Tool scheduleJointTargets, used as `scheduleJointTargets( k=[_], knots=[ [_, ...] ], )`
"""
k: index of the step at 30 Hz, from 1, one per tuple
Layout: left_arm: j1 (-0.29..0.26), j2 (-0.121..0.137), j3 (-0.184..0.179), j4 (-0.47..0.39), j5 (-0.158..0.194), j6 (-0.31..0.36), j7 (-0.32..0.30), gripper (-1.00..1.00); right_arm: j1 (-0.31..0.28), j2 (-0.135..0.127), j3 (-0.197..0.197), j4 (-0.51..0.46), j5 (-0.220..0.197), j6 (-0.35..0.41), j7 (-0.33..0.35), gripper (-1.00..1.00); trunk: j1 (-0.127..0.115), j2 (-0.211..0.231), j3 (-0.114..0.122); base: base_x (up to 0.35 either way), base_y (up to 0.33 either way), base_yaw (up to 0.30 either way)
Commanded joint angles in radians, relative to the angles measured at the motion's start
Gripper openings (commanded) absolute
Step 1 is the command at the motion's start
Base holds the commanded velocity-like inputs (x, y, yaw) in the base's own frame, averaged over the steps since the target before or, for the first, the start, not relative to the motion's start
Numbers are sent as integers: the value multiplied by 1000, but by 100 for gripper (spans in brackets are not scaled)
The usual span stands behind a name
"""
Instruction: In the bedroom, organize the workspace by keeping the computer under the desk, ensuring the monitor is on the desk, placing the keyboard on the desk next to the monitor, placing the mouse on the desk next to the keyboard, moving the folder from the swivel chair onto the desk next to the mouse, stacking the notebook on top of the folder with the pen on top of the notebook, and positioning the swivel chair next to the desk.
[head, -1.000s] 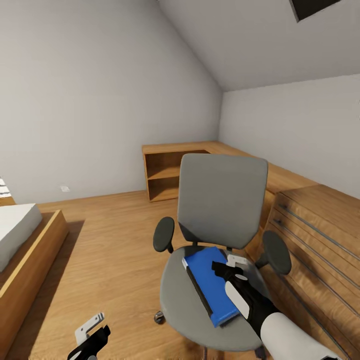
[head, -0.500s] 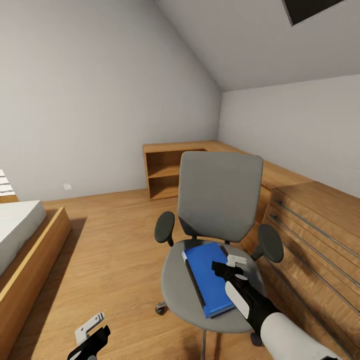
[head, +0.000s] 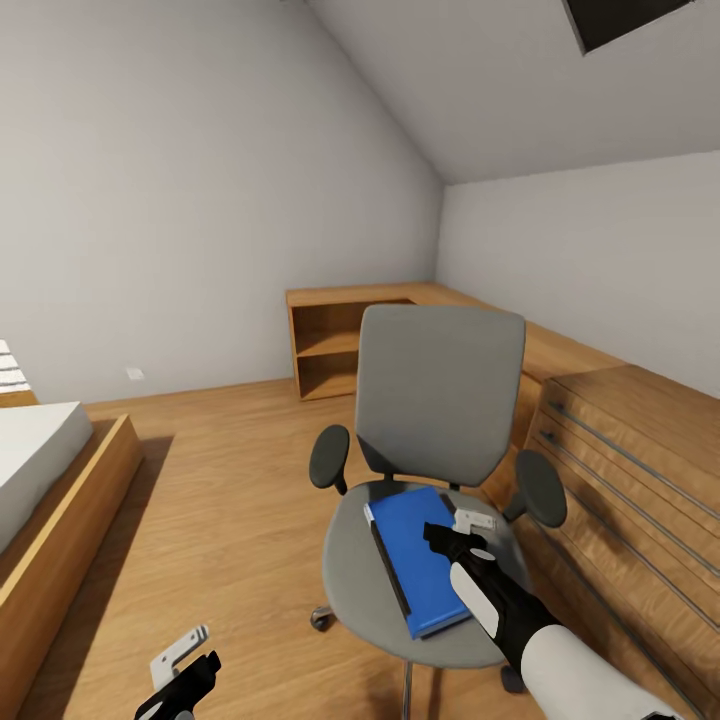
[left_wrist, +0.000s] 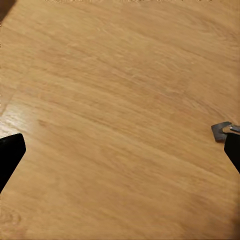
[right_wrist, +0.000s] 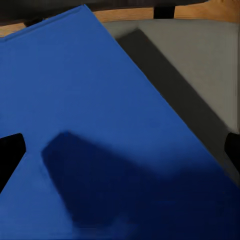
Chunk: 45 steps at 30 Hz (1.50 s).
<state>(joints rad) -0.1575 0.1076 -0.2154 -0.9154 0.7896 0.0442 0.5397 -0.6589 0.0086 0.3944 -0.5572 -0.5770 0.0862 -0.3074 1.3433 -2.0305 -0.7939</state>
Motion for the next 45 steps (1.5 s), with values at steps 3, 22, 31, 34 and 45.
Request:
scheduleJointTargets(
  k=[3, 22, 31, 34, 45],
  knots=[
    [-1, 1, -4, -2, 3, 3, 8, 100, -1, -1, 6, -2, -5, 3, -9, 100, -12, 21, 8, 0, 0, 0],
    [-1, 1, -4, 8, 3, 3, 9, 100, -1, -1, 12, -6, -3, -21, -5, 100, -85, 154, 68, 0, 0, 0],
    [-1, 1, -4, 9, 3, 3, 9, 100, -1, 2, 20, -10, 4, -37, -1, 100, -119, 217, 96, 0, 0, 0],
    [-1, 1, -4, 13, 3, 4, 10, 100, -1, 3, 33, -10, 5, -43, -1, 100, -131, 238, 106, 0, 0, 0],
    [-1, -2, -8, 66, -2, 5, 11, 100, -1, 6, 131, -10, 6, -46, -2, 100, -131, 238, 106, 0, 0, 0]
  ],
)
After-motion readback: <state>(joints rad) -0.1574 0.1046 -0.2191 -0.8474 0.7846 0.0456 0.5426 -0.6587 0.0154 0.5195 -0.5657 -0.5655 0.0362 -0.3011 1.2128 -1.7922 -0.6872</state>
